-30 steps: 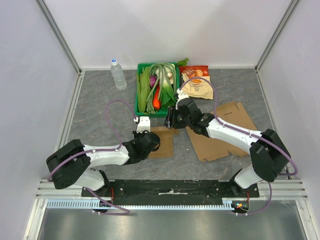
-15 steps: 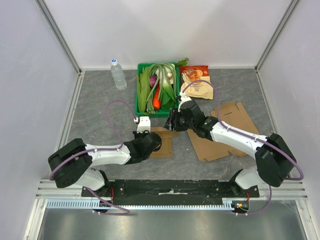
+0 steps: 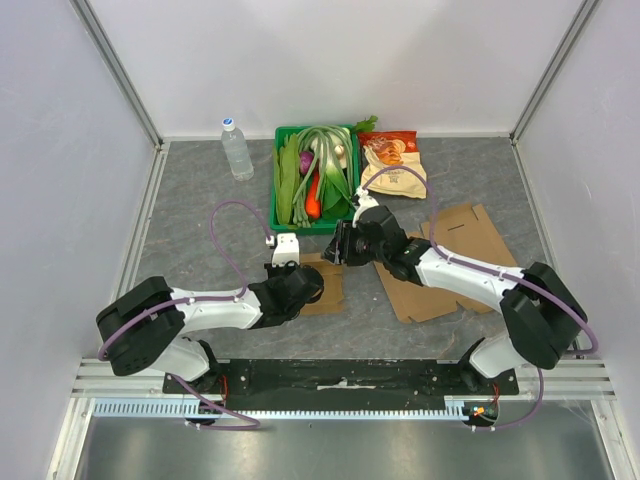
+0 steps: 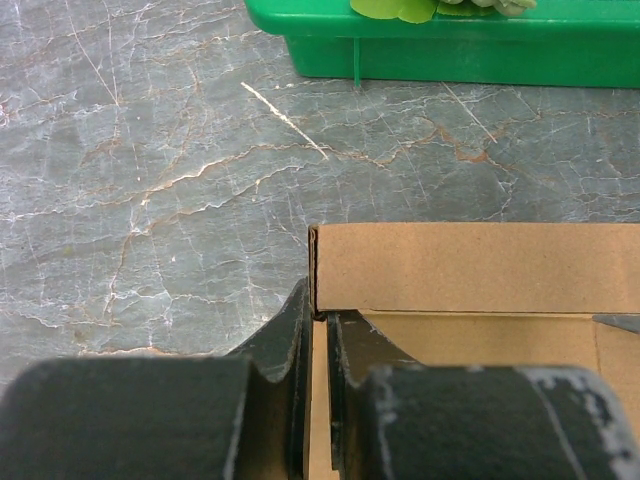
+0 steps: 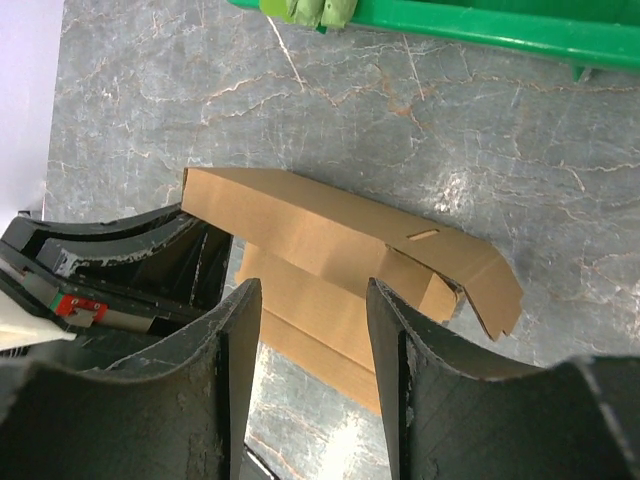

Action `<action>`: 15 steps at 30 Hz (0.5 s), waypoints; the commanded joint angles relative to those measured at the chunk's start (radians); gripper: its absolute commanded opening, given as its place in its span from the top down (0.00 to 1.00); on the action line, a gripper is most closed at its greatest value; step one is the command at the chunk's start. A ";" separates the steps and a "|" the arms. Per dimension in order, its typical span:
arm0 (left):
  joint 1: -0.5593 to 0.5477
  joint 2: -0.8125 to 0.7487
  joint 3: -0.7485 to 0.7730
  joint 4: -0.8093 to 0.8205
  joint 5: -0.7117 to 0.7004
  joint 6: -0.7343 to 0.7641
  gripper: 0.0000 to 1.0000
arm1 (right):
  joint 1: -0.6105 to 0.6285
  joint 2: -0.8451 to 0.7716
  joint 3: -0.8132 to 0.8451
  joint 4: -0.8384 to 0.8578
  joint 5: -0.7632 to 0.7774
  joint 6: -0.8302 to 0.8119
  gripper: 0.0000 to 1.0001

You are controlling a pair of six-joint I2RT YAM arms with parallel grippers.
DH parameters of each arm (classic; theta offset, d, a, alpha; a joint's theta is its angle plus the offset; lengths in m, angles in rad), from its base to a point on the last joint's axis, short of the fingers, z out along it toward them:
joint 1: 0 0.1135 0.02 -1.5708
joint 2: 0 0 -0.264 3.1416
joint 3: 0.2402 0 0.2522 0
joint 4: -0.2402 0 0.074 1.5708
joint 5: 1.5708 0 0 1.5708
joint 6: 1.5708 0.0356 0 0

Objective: Fold the paper box

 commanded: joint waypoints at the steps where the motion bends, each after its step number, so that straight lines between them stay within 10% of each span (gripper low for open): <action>1: -0.008 -0.024 0.008 0.008 -0.071 -0.047 0.98 | 0.000 0.034 -0.007 0.086 -0.007 0.013 0.46; 15: -0.007 -0.038 -0.008 0.019 -0.071 -0.045 0.98 | 0.003 0.040 0.001 0.019 0.051 -0.030 0.44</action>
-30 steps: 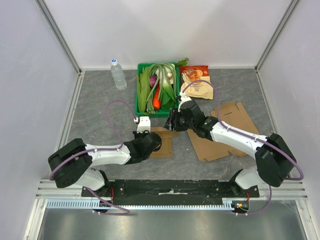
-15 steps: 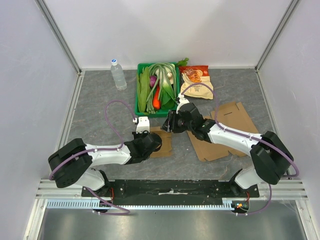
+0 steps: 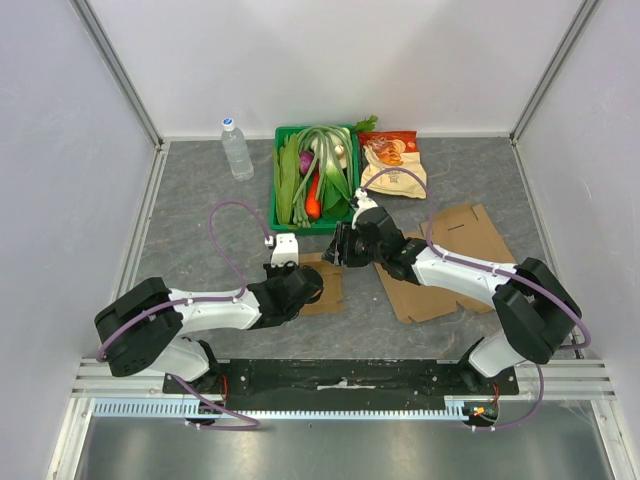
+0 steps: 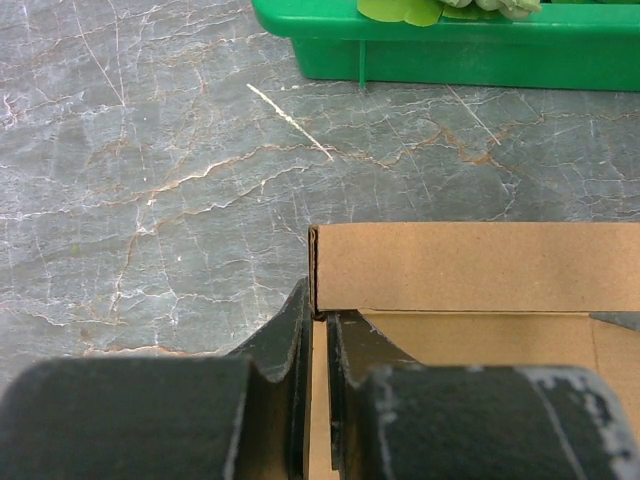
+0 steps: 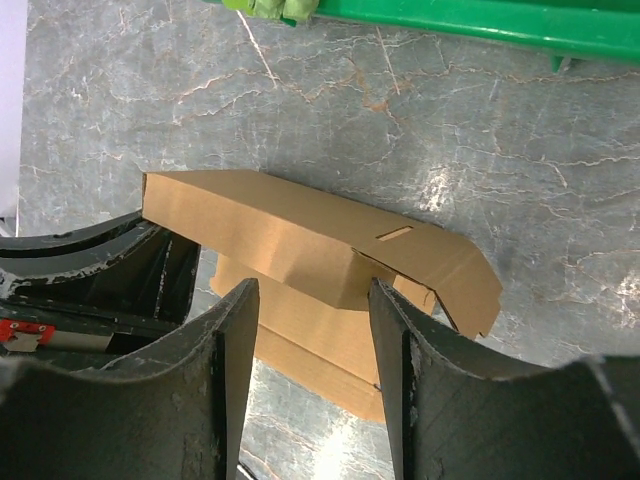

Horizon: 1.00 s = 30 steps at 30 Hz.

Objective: Fold the paper box

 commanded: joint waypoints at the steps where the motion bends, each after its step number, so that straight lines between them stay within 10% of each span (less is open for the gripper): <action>1: -0.006 -0.030 -0.004 0.026 -0.065 -0.042 0.98 | 0.004 0.001 0.002 0.014 0.018 -0.030 0.44; 18: -0.013 -0.050 -0.019 0.026 -0.069 -0.053 0.98 | -0.042 0.033 -0.170 0.431 -0.123 0.323 0.69; 24: -0.013 -0.062 -0.027 0.026 -0.074 -0.061 0.98 | -0.060 0.089 -0.262 0.655 -0.184 0.452 1.00; 30: -0.013 -0.076 -0.036 0.020 -0.083 -0.082 0.98 | -0.077 0.080 -0.281 0.650 -0.181 0.416 0.99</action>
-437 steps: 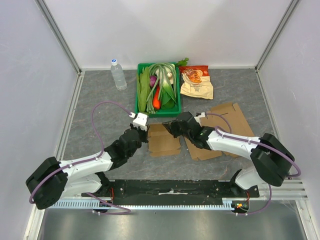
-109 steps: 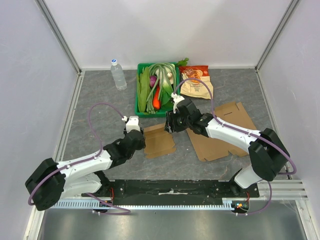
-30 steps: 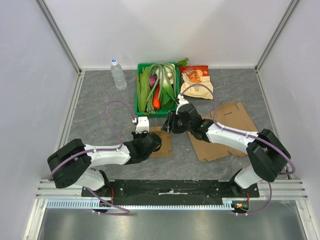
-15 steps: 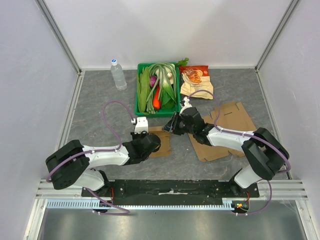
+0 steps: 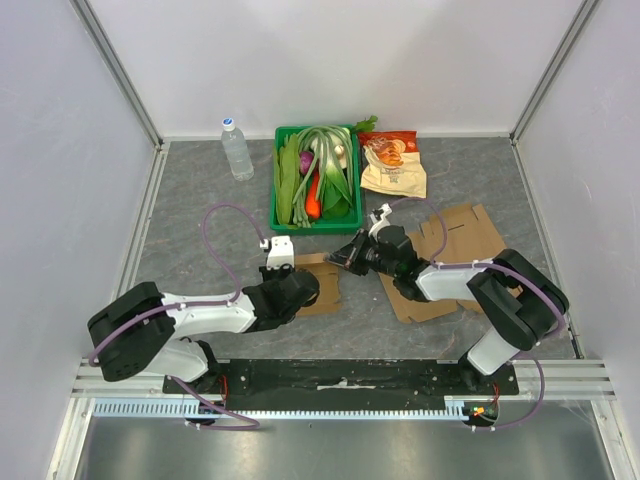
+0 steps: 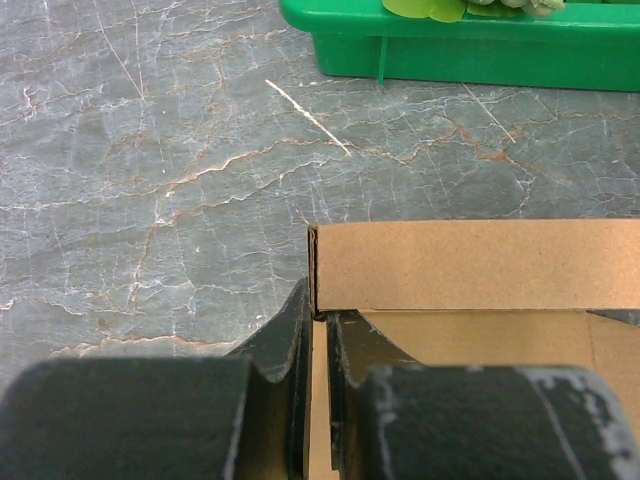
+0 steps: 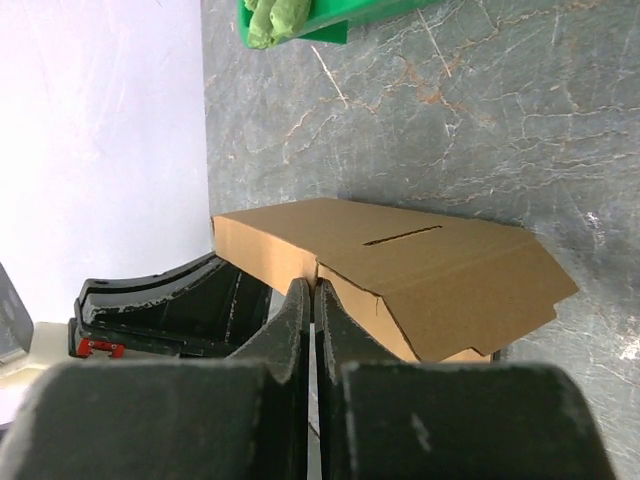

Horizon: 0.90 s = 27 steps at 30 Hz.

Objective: Fold the paper box

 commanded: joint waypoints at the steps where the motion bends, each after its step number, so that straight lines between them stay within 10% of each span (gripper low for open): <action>1: -0.006 -0.036 -0.002 0.021 -0.068 -0.072 0.98 | -0.016 -0.021 0.003 0.021 -0.024 -0.058 0.64; 4: -0.006 -0.038 0.003 -0.014 -0.074 -0.098 0.98 | -0.017 -0.134 0.026 -0.235 0.034 -0.289 0.32; 8: -0.006 -0.056 -0.005 -0.020 -0.074 -0.117 0.98 | -0.001 -0.280 0.044 -0.501 0.111 -0.544 0.31; 15: -0.006 -0.041 0.012 -0.065 -0.061 -0.164 0.98 | 0.168 -0.219 0.040 -0.417 0.307 -0.595 0.72; 27: -0.006 0.040 0.098 -0.246 -0.098 -0.313 0.98 | 0.197 -0.047 0.046 -0.271 0.574 -0.675 1.00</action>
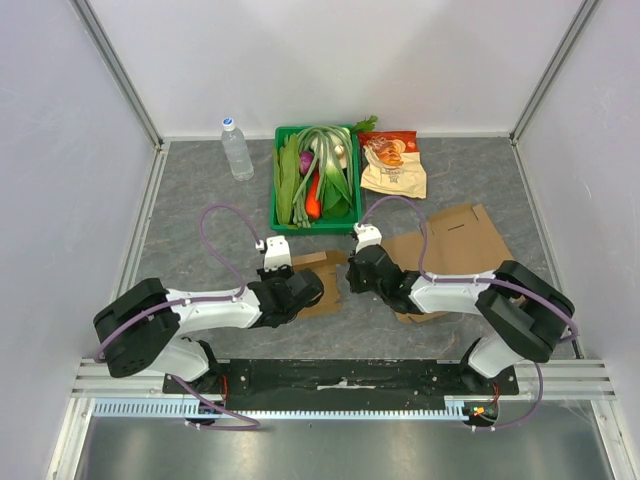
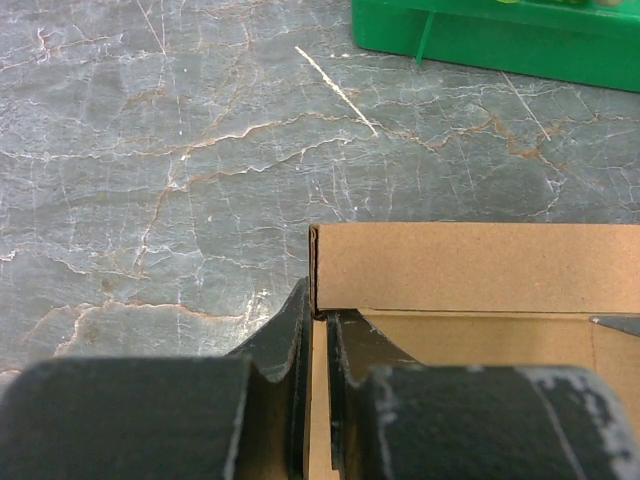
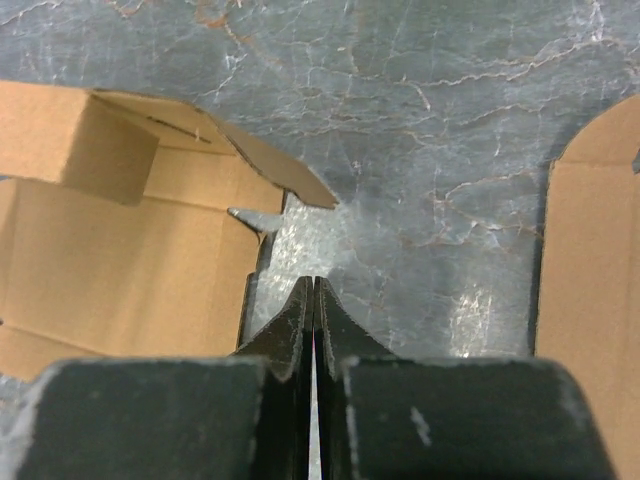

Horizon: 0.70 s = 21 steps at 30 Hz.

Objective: Fold the paper box

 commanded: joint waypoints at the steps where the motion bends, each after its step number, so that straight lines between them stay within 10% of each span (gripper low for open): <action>1: -0.006 0.013 0.044 -0.061 -0.089 -0.115 0.98 | 0.007 0.042 0.033 0.123 0.095 -0.074 1.00; 21: -0.001 -0.119 -0.113 0.146 0.004 -0.056 0.98 | 0.048 0.145 0.061 0.248 0.157 -0.131 1.00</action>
